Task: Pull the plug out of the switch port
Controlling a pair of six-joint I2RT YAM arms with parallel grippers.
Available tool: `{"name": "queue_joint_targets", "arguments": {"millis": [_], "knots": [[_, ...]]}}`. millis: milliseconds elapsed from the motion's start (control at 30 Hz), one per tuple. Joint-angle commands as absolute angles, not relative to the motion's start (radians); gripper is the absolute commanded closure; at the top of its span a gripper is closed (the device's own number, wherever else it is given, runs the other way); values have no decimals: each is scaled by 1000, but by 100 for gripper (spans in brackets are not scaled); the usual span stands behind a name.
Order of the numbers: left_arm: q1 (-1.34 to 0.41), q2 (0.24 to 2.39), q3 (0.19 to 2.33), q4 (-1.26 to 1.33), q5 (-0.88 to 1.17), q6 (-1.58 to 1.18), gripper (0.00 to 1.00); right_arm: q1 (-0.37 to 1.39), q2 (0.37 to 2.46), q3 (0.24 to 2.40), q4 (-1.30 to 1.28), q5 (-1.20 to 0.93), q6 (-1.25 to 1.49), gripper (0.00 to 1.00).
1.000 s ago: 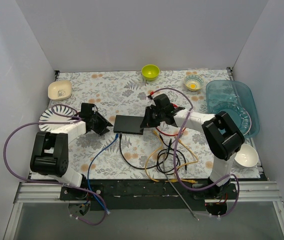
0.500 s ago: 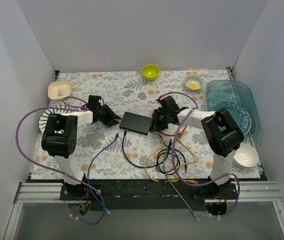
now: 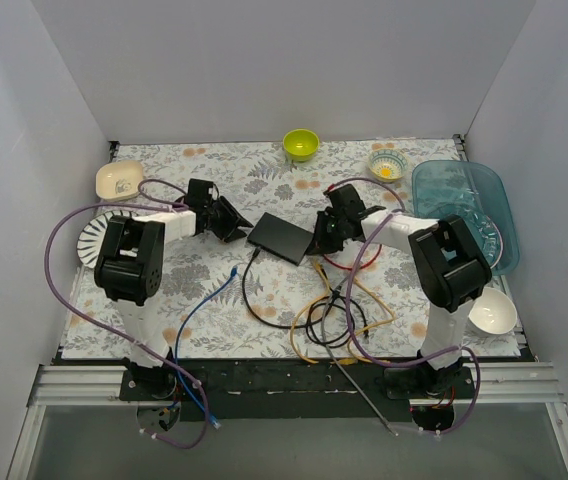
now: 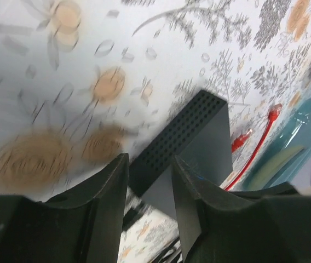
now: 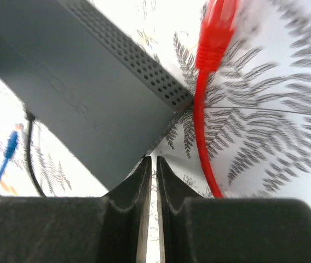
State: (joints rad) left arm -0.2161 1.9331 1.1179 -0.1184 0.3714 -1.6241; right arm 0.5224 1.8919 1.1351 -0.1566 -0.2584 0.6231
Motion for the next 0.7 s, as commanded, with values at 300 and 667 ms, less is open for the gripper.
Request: {"name": "queue_joint_targets", "arguments": {"millis": [300,667], "knots": [[-163,1643,875,107,659,-1652,61,517,1910,1311,147,-543,758,82],[-164,1730,778,201,736,-1641,63,520,2157,1439,133,-611,804,84]]}}
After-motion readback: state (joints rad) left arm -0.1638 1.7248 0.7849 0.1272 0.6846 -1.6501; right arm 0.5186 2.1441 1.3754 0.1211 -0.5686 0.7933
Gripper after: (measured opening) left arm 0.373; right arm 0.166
